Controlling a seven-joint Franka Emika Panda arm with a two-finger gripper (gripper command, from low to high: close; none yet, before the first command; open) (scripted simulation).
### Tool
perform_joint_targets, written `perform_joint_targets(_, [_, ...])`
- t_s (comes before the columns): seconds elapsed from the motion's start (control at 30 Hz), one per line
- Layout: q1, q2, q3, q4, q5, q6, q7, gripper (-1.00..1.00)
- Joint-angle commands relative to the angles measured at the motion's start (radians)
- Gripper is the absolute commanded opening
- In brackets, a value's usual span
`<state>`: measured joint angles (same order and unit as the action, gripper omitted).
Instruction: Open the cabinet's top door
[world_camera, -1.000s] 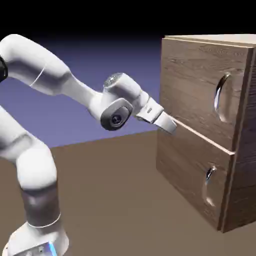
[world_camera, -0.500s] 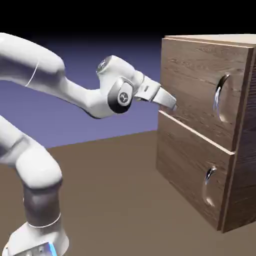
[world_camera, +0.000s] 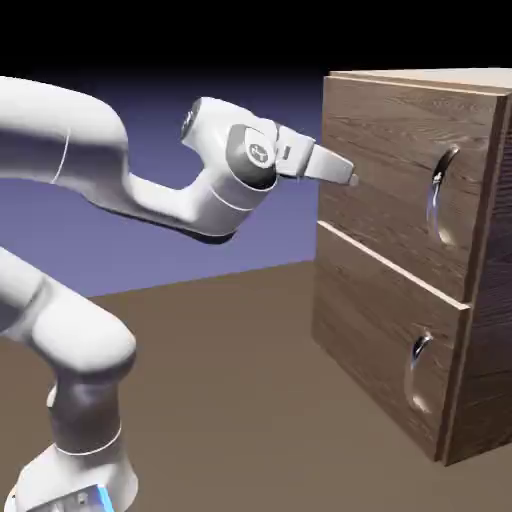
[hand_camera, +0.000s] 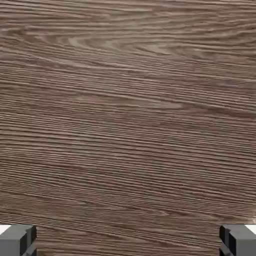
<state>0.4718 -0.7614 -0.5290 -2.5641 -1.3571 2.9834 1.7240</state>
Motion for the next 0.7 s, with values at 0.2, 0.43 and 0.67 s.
perform_joint_targets(0.2, [0.103, -0.043, -0.119, 0.055, -0.304, -0.012, 0.221, 1.0])
perform_joint_targets(0.43, [0.206, -0.086, -0.237, 0.11, -0.609, -0.024, 0.441, 1.0])
perform_joint_targets(0.67, [0.309, -0.129, -0.356, 0.166, -0.913, -0.036, 0.662, 1.0])
